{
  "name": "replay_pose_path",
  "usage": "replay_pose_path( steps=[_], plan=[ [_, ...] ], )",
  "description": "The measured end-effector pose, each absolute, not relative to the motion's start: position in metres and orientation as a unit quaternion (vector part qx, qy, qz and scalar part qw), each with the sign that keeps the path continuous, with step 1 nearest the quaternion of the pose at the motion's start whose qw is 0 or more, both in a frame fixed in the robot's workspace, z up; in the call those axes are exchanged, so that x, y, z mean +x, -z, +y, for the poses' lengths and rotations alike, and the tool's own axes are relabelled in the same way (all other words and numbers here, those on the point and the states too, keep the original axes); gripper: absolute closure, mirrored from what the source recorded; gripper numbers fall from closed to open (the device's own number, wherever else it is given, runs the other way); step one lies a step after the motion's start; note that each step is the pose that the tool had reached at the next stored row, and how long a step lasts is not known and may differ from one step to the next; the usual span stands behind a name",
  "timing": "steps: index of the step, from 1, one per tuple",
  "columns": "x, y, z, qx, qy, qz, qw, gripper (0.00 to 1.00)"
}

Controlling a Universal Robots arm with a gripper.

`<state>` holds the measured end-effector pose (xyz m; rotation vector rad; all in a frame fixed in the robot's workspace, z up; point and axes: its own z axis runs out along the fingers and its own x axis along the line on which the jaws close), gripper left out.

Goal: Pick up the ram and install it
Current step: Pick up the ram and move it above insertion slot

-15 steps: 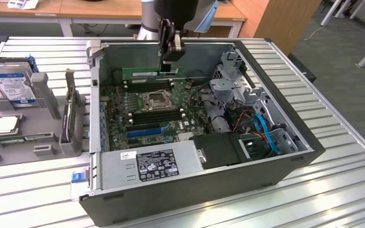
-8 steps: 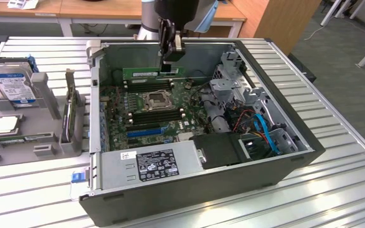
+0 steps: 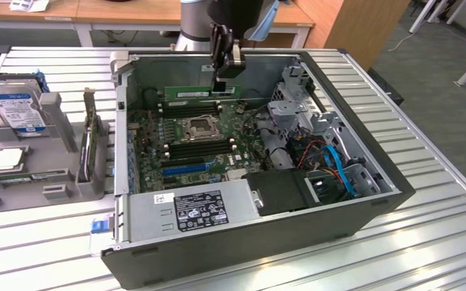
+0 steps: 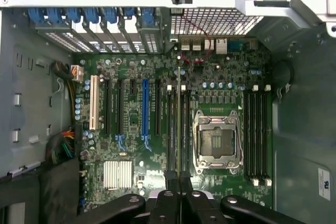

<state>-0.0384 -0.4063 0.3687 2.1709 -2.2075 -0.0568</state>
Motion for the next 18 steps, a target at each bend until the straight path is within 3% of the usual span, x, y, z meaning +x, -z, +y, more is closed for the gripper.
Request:
replay_pose_path(
  steps=[18],
  plan=[
    [-0.034, -0.355, -0.406, 0.701, 0.018, -0.713, 0.022, 0.88]
  ],
)
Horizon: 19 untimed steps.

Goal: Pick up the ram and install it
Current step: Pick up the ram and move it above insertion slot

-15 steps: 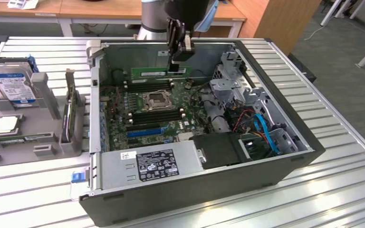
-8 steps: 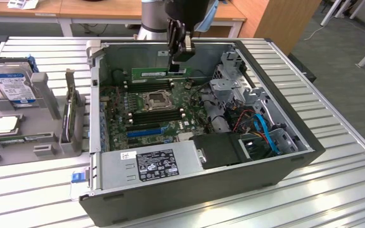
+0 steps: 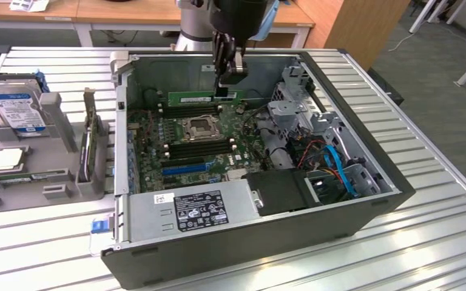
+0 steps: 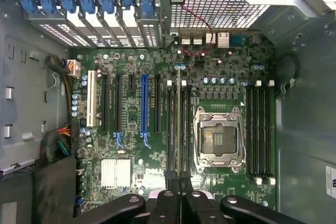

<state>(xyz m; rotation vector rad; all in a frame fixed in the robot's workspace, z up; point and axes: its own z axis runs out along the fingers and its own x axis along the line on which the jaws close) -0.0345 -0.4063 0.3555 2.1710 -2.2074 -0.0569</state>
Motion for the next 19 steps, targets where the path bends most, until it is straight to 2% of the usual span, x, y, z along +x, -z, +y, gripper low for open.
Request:
replay_pose_path(
  steps=[19],
  plan=[
    [-0.0264, -0.3473, -0.4063, 0.701, 0.018, -0.713, 0.022, 0.88]
  ],
)
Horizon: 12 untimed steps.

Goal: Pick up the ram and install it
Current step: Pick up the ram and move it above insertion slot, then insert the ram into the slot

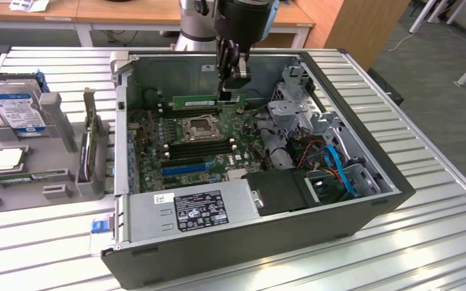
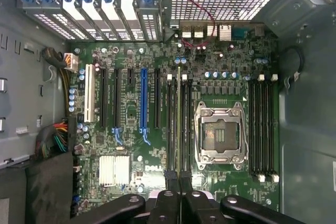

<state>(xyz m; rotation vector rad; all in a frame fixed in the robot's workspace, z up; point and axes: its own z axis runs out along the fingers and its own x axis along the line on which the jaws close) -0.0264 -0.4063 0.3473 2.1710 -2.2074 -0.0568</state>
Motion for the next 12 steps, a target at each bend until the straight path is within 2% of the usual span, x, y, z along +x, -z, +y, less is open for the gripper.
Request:
replay_pose_path(
  steps=[12],
  plan=[
    [-0.0263, -0.3472, -0.4063, 0.701, 0.018, -0.713, 0.022, 0.88]
  ],
)
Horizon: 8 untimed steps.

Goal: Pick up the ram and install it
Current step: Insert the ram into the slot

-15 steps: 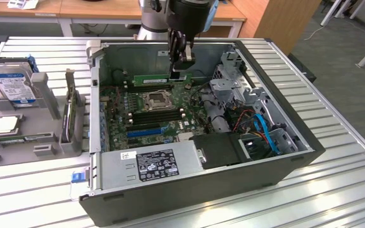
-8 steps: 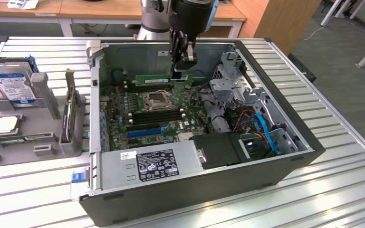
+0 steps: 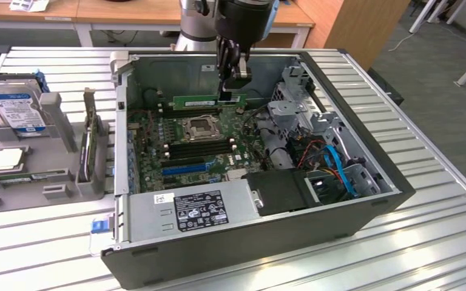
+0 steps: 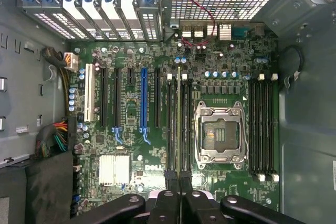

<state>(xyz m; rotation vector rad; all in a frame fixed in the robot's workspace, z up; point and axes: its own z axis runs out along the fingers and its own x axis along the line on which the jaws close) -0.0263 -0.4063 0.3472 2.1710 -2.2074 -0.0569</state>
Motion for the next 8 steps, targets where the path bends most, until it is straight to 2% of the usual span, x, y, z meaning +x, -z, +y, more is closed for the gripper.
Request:
replay_pose_path(
  steps=[8],
  plan=[
    [-0.0263, -0.3387, -0.4063, 0.701, 0.018, -0.713, 0.022, 0.88]
  ],
)
